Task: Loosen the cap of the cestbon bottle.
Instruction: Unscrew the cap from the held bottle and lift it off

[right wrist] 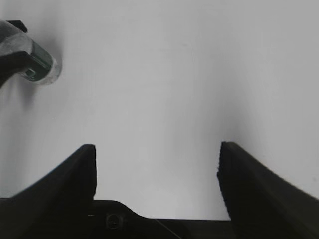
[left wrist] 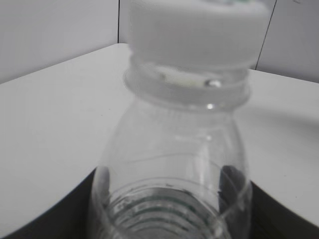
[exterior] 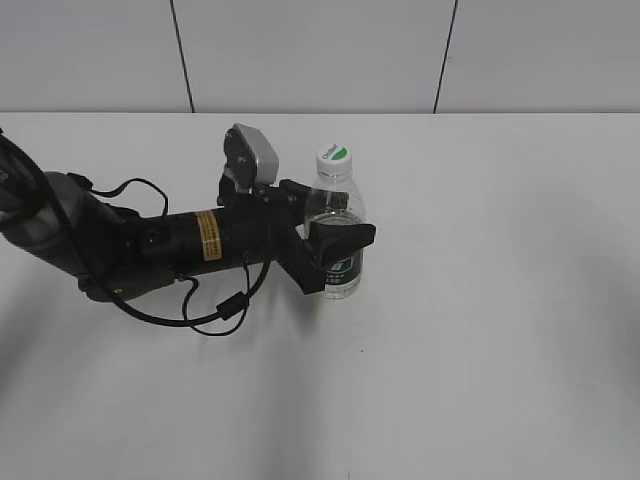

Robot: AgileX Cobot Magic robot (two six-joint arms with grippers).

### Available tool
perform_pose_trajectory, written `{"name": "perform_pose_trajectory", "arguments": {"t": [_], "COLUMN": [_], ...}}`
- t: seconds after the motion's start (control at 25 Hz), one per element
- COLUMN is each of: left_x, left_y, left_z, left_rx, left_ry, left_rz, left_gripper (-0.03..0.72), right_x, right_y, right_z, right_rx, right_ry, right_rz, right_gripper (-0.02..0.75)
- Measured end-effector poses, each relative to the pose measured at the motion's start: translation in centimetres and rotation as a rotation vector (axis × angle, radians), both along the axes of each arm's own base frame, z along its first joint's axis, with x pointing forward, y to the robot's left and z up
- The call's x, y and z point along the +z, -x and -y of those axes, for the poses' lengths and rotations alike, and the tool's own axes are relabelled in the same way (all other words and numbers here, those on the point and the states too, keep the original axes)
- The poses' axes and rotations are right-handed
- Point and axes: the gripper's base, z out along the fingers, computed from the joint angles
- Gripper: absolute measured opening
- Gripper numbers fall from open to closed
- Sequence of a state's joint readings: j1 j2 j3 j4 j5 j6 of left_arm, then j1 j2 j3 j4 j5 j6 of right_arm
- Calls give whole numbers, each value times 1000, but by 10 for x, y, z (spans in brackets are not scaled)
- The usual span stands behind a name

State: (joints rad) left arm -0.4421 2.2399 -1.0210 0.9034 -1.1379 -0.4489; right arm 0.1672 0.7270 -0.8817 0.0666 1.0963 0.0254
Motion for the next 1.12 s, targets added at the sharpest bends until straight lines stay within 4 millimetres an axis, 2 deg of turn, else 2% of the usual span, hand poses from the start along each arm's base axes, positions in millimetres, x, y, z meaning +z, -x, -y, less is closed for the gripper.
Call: {"name": "perform_pose_trajectory", "arguments": {"t": [0.08,0.32,0.48,0.6,0.68,0.84,1.12], "left_x": [0,0,0,0,-1,-1,-1], "left_y": [0,0,0,0,0,0,-1], "left_z": [0,0,0,0,0,1,1], "left_rx": [0,-1,-4,-10,-10,-12,-15], "left_ry": [0,0,-4,-9,-11,-19,-34], "left_rz": [0,0,1,3,4,6,8], "left_gripper": [407,407,407,406,406,405,405], "right_x": [7,18,27,27,27,12,-27], "right_y": [-21,-97,-147,-180,-196,-221,-239], "right_z": [-7,-31,-47,-69,-84,-119,-173], "right_rx": [16,65,95,133,152,184,243], "right_ry": [-34,-108,-120,-121,-130,-139,-121], "right_rz": [-25,-245,-257,-266,-269,-313,-416], "right_gripper": [582,582,582,582,582,582,582]}}
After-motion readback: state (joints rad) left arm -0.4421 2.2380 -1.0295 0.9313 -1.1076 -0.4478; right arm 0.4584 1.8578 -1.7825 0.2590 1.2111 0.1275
